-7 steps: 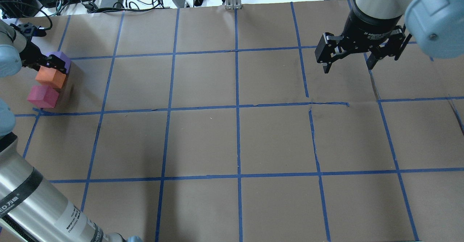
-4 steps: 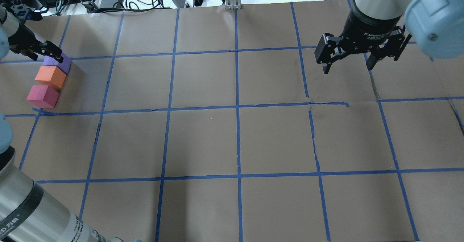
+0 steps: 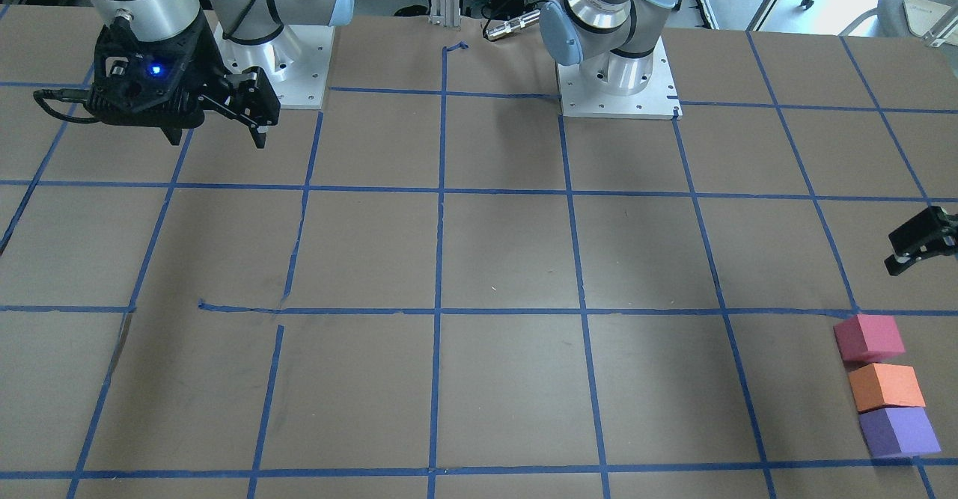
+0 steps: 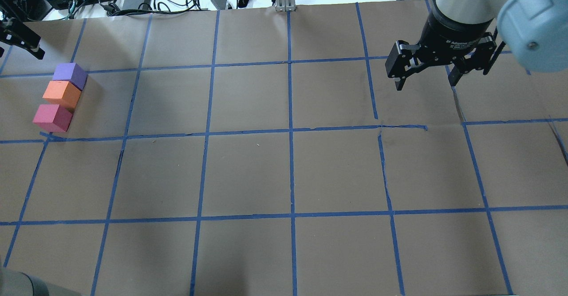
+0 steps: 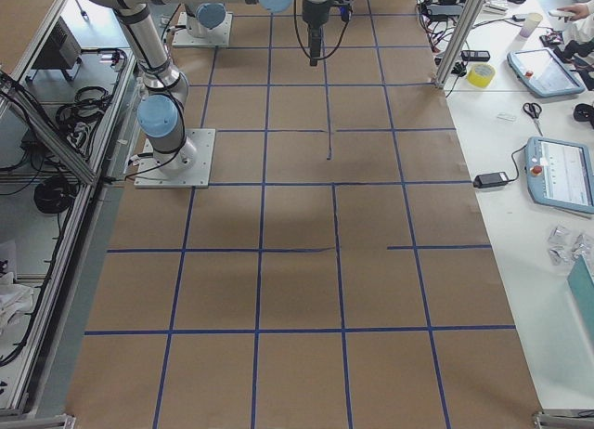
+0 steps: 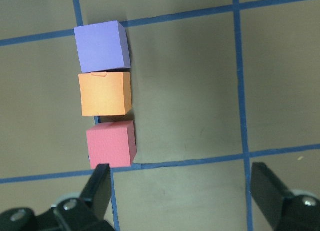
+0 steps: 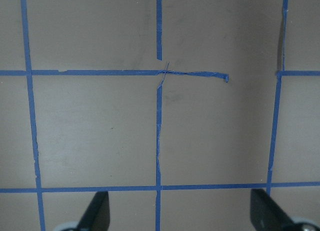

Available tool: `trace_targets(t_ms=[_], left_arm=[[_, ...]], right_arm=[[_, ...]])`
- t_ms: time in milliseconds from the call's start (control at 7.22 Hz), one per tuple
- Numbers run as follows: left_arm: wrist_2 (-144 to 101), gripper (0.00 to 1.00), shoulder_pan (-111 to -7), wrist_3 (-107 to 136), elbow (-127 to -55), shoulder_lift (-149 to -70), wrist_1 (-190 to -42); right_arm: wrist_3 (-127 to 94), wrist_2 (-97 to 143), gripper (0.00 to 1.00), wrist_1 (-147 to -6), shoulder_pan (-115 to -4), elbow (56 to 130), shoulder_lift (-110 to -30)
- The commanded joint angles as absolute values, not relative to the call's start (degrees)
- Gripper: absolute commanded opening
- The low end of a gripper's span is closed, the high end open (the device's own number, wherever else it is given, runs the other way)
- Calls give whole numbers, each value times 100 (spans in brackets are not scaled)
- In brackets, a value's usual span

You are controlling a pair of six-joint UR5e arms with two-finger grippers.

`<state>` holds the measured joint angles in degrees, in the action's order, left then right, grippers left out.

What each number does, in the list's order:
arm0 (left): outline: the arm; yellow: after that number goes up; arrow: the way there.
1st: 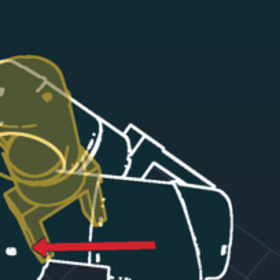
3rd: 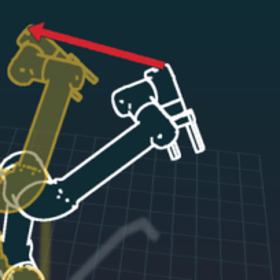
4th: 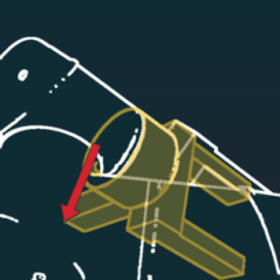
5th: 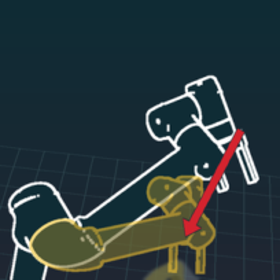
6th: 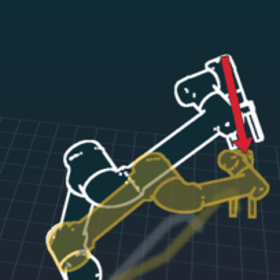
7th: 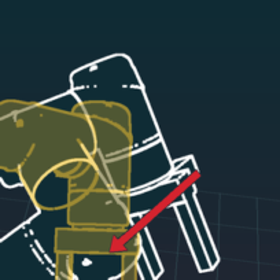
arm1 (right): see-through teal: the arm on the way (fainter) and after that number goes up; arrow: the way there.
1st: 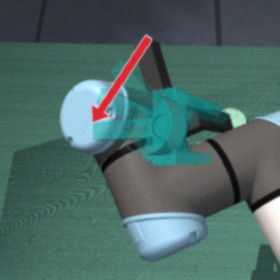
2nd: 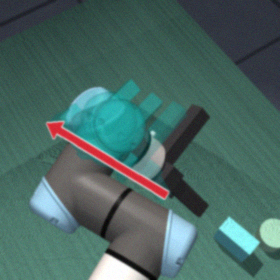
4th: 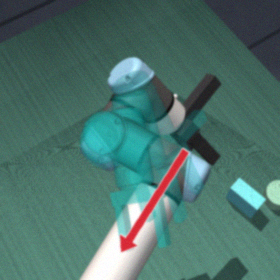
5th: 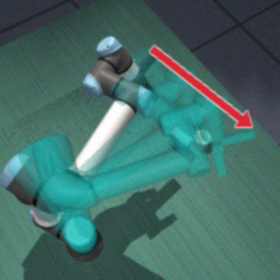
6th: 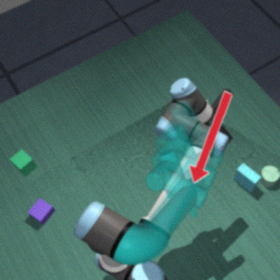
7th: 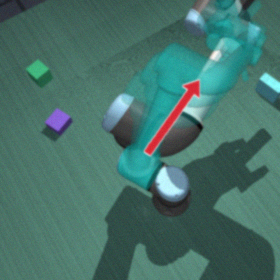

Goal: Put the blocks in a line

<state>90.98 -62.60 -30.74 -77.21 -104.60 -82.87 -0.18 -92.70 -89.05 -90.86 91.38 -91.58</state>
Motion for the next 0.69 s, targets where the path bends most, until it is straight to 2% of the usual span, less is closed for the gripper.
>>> trace_targets(t_ms=[0,416,554], left_arm=[[9360,100,-7219,-1904,-7708,-9924,-8622],[9360,100,-8942,-425,-7944,-9625,-8622],[9369,100,-9104,13,-8163,-9528,-8631]], right_arm=[[-18,-9272,100,-8903,-9088,9141,-9158],[-18,-9272,100,-8903,-9088,9141,-9158],[-18,-9272,100,-8903,-9088,9141,-9150]])
